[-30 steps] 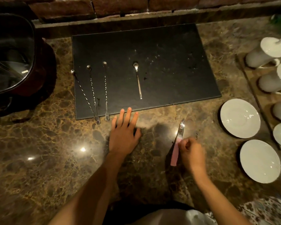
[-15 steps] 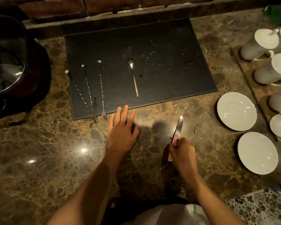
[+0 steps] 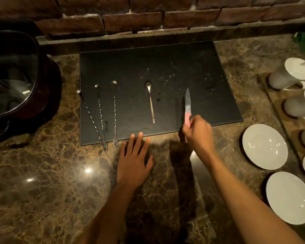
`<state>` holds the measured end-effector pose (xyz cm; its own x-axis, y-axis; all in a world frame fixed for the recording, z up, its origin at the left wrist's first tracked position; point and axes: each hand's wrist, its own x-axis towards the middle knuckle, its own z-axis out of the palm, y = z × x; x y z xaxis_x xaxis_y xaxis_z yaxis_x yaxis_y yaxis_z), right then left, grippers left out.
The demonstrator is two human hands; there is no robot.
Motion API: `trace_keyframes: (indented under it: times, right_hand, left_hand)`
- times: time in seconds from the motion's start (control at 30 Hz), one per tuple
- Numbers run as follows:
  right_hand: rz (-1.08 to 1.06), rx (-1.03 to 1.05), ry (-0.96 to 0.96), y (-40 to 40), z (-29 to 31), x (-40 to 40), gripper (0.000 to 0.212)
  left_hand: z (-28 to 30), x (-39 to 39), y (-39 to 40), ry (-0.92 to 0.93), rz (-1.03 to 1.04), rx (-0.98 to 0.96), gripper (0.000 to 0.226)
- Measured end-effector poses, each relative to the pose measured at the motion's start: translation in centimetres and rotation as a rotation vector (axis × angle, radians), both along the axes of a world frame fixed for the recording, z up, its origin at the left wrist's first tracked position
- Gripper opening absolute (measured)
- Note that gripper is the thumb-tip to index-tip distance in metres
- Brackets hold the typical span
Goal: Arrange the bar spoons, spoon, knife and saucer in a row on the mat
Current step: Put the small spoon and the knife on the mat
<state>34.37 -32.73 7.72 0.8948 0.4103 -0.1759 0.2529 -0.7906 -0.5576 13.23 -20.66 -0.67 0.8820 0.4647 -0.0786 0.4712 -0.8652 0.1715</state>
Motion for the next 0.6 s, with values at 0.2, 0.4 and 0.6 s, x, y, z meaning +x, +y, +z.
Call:
trace_keyframes:
  times: [0.2,0.4,0.6]
  right_hand:
    - [0.006,-0.119,-0.003,5.4,0.1,5.4,0.027]
    - [0.004,-0.152,0.013,7.9,-0.5,7.6,0.029]
    - [0.026,-0.172,0.013,8.6,-0.8,8.0,0.028]
  left_hand:
    - [-0.1,0.0,-0.2,-0.023,0.01,-0.003,0.064]
    - [-0.2,0.0,-0.1,-0.028,0.01,0.026,0.064]
    - [-0.3,0.0,-0.1,-0.023,0.009,0.019,0.064]
